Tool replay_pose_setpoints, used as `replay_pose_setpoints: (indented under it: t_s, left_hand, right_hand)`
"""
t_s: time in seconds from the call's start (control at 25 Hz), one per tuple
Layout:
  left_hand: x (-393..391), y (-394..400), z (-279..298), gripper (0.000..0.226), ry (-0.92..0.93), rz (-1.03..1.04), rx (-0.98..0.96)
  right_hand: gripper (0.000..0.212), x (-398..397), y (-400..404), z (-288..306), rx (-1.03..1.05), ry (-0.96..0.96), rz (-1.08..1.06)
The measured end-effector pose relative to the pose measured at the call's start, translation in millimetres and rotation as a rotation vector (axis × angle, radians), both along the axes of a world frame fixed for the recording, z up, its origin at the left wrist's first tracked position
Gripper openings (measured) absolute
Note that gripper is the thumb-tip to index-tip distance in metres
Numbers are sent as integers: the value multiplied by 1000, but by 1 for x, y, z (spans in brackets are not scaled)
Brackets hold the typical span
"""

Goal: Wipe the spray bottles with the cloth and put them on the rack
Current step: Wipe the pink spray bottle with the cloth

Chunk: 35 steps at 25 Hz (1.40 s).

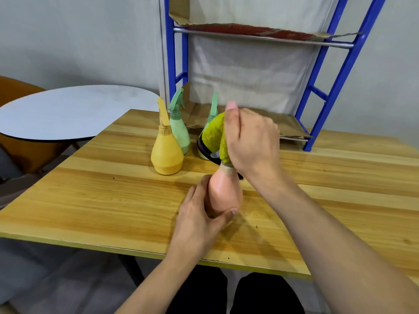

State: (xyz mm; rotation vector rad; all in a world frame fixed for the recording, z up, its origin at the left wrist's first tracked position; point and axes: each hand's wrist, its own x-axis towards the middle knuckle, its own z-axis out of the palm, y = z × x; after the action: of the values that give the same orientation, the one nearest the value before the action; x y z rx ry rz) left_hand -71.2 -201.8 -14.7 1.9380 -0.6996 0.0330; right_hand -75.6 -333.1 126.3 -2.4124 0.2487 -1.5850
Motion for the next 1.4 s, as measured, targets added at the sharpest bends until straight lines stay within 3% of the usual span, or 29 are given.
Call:
replay_pose_setpoints:
  t_s: [0.04, 0.08, 0.24, 0.32, 0.4, 0.52, 0.6, 0.68, 0.92, 1.08, 1.2, 1.28, 1.4]
  left_hand:
    - [0, 0, 1, 94, 2, 1, 7]
    - [0, 0, 1, 94, 6, -1, 12]
    - [1, 1, 2, 93, 6, 9, -3]
    - [1, -1, 2, 94, 4, 12, -2]
    - [-1, -2, 2, 94, 3, 18, 3]
    - [-2, 0, 3, 94, 10, 6, 2]
    - [-1, 0, 1, 94, 11, -4, -8]
    - [0, 1, -2, 94, 12, -5, -8]
    - [3, 0, -3, 98, 41, -25, 6]
    - [3, 1, -1, 98, 50, -34, 0]
    - [2, 4, -1, 94, 45, -16, 13]
    - [2, 5, 1, 92, 44, -19, 16]
    - [0, 6, 9, 93, 74, -50, 47]
  right_hand:
    - [51, -1, 2, 9, 141, -9, 62]
    - [50, -2, 5, 14, 149, -13, 77]
    - [47, -1, 12, -6, -473, 97, -15]
    - [47, 3, 13, -17, -522, 102, -66]
    - [48, 6, 16, -14, -366, 71, -88]
    - [45, -2, 13, 11, 20, -72, 83]
    - [39, -13, -1, 21, 63, -136, 62]
    - [38, -21, -12, 12, 57, -74, -42]
    - [56, -13, -16, -11, 338, 22, -126]
    - [60, -23, -32, 1, 767, -59, -74]
    - [51, -51, -49, -7, 913, -116, -133]
    - [43, -70, -56, -27, 1194, -89, -117]
    - [43, -100, -57, -66, 1764, -8, 190]
